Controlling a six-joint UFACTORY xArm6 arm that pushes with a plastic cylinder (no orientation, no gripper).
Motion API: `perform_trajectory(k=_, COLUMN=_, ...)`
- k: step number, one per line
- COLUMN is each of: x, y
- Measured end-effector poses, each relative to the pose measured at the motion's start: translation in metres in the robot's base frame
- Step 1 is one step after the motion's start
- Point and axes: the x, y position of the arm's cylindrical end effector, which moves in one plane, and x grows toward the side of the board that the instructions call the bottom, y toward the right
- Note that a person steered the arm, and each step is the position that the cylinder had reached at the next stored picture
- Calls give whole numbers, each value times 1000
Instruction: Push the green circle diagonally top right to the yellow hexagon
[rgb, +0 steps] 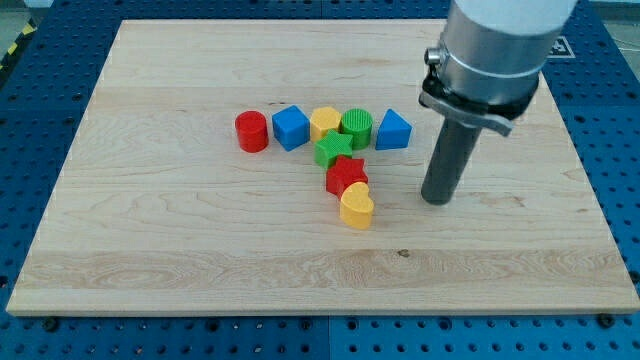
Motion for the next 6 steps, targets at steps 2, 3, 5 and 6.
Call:
perform_trajectory(k=2, x=-19, y=-42)
perform_trajectory(k=3, x=-41, y=-44)
perform_trajectory(k=5, x=-49, y=-61)
perform_trajectory(k=6, x=-59, y=-67)
